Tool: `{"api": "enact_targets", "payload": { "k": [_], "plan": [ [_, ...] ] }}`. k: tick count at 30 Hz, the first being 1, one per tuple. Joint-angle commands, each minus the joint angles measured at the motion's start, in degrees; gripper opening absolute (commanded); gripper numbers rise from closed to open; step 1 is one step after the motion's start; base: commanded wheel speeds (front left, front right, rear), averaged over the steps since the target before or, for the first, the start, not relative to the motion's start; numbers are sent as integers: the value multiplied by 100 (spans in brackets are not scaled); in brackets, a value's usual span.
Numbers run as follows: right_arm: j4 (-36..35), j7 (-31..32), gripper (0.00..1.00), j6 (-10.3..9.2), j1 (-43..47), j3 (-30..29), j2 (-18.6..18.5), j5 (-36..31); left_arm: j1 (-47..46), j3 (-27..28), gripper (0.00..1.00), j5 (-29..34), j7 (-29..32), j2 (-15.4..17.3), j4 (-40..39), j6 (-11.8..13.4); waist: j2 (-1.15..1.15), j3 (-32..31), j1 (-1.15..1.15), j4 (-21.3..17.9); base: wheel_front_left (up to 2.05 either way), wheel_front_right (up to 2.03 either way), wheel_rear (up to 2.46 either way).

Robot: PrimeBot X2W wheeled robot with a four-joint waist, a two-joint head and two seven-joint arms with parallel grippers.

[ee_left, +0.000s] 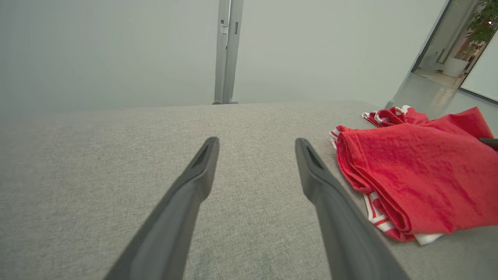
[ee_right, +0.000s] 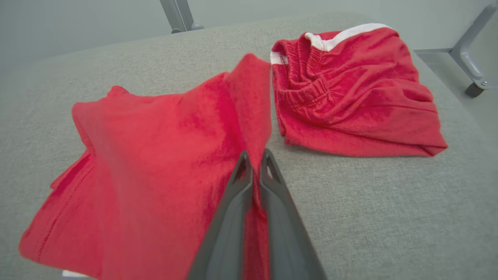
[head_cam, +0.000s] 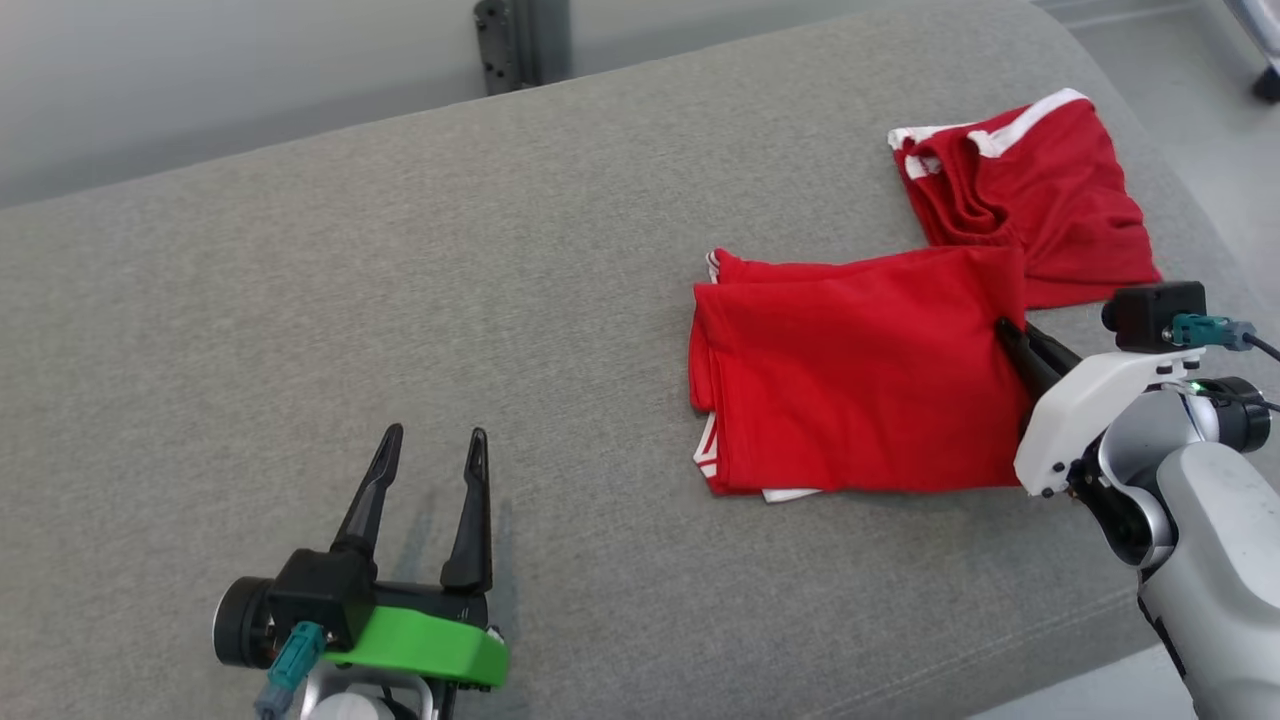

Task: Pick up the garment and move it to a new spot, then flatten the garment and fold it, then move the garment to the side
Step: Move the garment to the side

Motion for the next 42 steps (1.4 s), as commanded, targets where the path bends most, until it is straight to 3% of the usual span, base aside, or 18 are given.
{"api": "enact_targets", "payload": {
  "k": [1,8,22,37,42],
  "plan": [
    [-53,-19,0,-6,-124,-24,-2,-39,-135,4,100,52,18,77,8,-18,0,408,0,-633,0,0,0],
    [-135,-30,0,-6,-263,-157,21,-78,-270,-57,100,89,35,123,-18,-30,0,570,0,-676,0,0,0],
    [-137,286,0,-6,-1162,-482,-3,-342,-366,-109,100,5,9,94,-8,16,0,571,0,-143,0,0,0],
    [662,843,0,-6,-1991,-1450,-901,-912,-480,-154,100,-13,-7,59,-7,27,0,800,0,452,0,0,0],
    [964,856,0,-6,-2145,-1827,-987,-1178,-541,-181,100,43,-10,78,-32,11,0,966,0,613,0,0,0]
  ]
}}
